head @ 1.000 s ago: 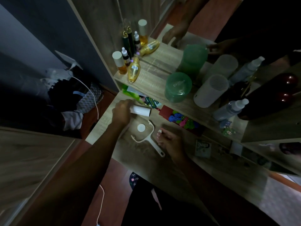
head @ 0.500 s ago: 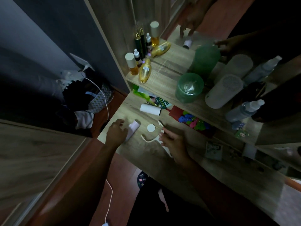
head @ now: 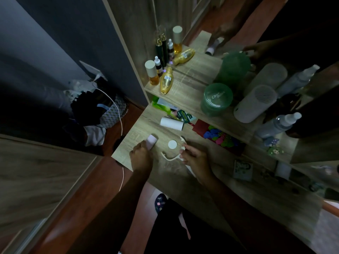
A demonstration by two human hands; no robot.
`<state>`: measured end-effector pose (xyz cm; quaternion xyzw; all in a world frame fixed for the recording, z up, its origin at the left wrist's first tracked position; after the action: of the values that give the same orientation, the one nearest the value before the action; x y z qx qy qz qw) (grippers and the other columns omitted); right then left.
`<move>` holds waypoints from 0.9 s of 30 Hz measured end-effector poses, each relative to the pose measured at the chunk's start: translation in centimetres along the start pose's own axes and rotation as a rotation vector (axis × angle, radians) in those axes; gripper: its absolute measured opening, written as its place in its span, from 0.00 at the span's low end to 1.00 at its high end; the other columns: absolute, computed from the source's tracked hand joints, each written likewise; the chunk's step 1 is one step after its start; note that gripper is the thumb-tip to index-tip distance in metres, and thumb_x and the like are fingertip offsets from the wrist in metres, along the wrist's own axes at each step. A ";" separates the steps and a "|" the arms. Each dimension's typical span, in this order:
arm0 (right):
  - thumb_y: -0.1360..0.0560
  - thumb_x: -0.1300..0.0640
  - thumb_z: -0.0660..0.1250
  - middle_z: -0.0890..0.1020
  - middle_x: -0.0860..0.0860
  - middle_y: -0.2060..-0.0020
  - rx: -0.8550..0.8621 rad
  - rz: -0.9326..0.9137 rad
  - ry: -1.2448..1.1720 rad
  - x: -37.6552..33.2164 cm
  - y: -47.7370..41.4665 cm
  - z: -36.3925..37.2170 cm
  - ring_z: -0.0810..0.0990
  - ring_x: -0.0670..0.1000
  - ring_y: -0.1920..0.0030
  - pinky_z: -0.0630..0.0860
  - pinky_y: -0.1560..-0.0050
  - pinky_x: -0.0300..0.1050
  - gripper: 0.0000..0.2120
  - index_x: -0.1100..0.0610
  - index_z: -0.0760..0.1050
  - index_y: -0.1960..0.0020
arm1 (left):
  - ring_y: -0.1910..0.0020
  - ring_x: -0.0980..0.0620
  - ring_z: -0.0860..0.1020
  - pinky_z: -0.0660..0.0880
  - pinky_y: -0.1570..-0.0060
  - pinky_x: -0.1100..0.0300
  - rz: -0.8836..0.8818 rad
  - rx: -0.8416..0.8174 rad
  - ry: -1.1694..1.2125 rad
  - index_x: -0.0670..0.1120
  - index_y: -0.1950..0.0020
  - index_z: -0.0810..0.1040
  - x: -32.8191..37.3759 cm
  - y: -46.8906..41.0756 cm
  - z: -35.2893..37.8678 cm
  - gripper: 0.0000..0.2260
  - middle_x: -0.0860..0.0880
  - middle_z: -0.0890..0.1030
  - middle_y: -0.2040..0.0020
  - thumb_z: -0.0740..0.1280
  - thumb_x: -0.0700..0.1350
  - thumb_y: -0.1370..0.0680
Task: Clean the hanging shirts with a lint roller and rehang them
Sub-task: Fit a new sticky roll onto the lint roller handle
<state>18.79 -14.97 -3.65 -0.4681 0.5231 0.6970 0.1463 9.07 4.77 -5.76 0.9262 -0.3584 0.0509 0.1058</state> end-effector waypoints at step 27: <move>0.26 0.66 0.71 0.86 0.48 0.48 -0.156 -0.549 0.062 -11.6 4.6 1.4 0.84 0.48 0.46 0.79 0.46 0.40 0.14 0.56 0.83 0.43 | 0.53 0.68 0.80 0.71 0.57 0.76 0.156 -0.116 0.830 0.48 0.38 0.80 1.7 5.2 -11.4 0.20 0.56 0.84 0.50 0.77 0.43 0.29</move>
<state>20.91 -12.35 8.46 -0.6231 0.3259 0.6548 0.2769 6.60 2.52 6.44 0.7896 -0.3567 0.4072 0.2890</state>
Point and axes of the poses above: each hand's wrist, its own y-axis away from the middle knuckle, its own z-axis out of the palm, x = y × z, the point moved 5 cm from there along -y, towards the middle knuckle
